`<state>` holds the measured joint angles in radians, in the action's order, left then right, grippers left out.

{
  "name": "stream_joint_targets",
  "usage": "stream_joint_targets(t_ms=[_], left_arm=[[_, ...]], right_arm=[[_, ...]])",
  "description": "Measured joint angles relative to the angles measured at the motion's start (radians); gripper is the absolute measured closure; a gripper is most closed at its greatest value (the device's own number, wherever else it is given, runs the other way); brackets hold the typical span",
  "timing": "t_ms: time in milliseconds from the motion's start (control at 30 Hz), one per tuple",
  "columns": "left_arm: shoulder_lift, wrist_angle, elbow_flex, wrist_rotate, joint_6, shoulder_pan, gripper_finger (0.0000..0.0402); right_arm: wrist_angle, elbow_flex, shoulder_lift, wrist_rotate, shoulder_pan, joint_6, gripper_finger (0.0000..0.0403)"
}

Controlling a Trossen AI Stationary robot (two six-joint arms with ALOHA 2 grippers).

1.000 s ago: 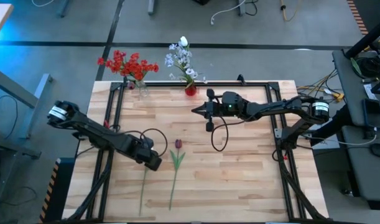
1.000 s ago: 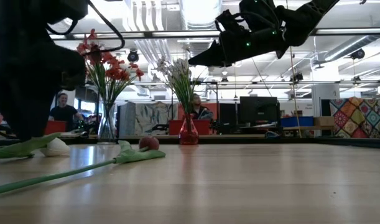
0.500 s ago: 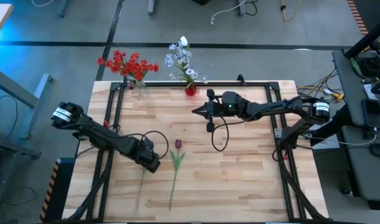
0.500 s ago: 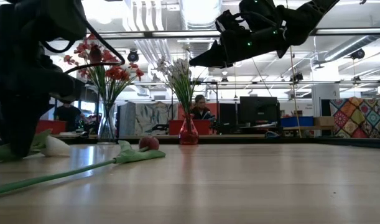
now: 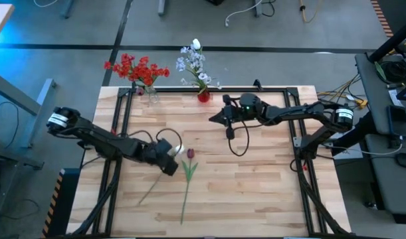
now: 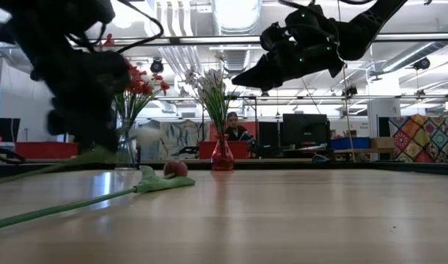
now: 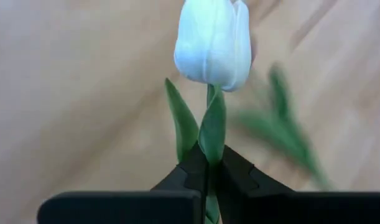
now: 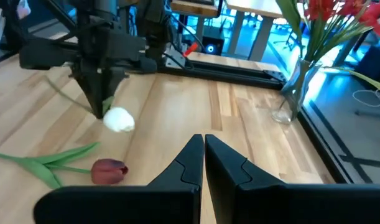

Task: Sort flowers into vase by color
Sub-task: Put the white flower into the red vase

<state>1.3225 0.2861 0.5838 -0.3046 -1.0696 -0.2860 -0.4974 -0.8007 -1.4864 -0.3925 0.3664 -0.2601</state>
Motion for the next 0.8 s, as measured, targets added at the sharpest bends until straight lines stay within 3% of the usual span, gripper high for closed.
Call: stream_joint_targets(t_ms=[367,500,667,800], left_arm=[[-0.038,-0.736,-0.173,0.011,0.512,0.302,0.0401],[-0.006,-0.965,-0.182,0.124,0.663,0.43,0.0401],[0.029,-1.163,-0.183,0.239,0.806,0.537,0.0401],[0.041,-1.189,-0.168,0.245,0.899,0.571,0.0402]], right_arm=[[-0.023,0.013,0.009,0.0,0.053,0.027,0.0394],[-0.063,0.013,-0.001,0.0,0.058,0.052,0.0394],[-0.064,0.013,-0.001,-0.001,0.057,0.116,0.0394],[-0.054,0.013,-0.003,0.0,0.037,0.154,0.0394]])
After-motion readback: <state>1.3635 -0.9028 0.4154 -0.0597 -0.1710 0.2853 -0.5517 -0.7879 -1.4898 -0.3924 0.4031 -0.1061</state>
